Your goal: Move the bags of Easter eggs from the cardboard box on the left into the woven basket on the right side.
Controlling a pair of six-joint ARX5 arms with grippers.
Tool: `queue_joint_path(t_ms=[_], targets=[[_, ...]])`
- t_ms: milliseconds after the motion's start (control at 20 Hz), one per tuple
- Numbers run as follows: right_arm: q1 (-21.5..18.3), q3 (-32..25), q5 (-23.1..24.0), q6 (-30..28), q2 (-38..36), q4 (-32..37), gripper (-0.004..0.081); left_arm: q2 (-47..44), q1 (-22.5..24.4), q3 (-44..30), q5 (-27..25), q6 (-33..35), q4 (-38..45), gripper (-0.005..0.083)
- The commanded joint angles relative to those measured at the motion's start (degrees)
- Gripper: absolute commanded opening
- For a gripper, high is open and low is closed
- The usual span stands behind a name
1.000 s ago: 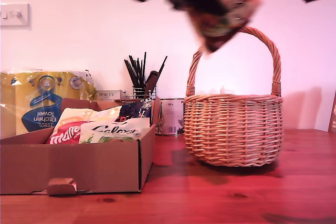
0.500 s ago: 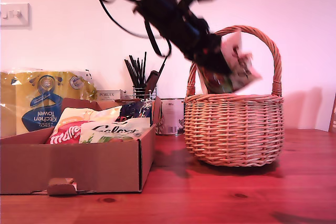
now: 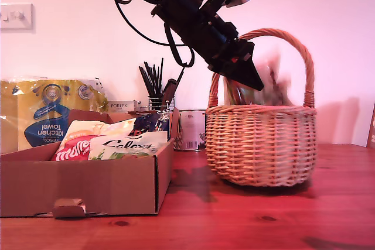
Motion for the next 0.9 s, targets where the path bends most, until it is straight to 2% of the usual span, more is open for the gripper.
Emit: queue_joint_path(t_ms=[0,250,300,350,450,500,700,850], targets=[[0.1,0.8,0.0,-0.2,-0.3,0.3,-0.0013,-0.1,-0.6,-0.4,0.4,-0.3,0.6,0.0347],[0.1,0.8,0.0,-0.2,-0.3,0.3,-0.0013,-1.2,-0.8,-0.2,0.0,-0.3,-0.1,0.0339],[0.1,0.8,0.0,-0.3,-0.3,0.2,-0.0013,-2.2,-0.8,-0.1,-0.5,-0.3,-1.2,0.031],[0.1,0.8,0.0,-0.4,-0.3,0.2,-0.0013,-3.5,-0.8,-0.1,-0.8,-0.3,-3.0,0.0244],[0.1,0.8,0.0,-0.7,-0.3,0.2,-0.0013,-6.4,-0.8,-0.1,-0.7,-0.3,-7.4,0.0029],[0.1,0.8,0.0,-1.1,-0.3,0.2,-0.0013,-8.1,-0.5,-0.1,-0.7,-0.5,-10.7,-0.0015],[0.1,0.8,0.0,-1.6,-0.3,0.2,-0.0013,-13.0,3.4,-0.5,1.1,-2.9,-24.3,-0.002],[0.1,0.8,0.0,-1.7,-0.3,0.1,-0.0013,-16.8,8.6,-6.1,3.7,-2.8,-25.3,-0.0019]])
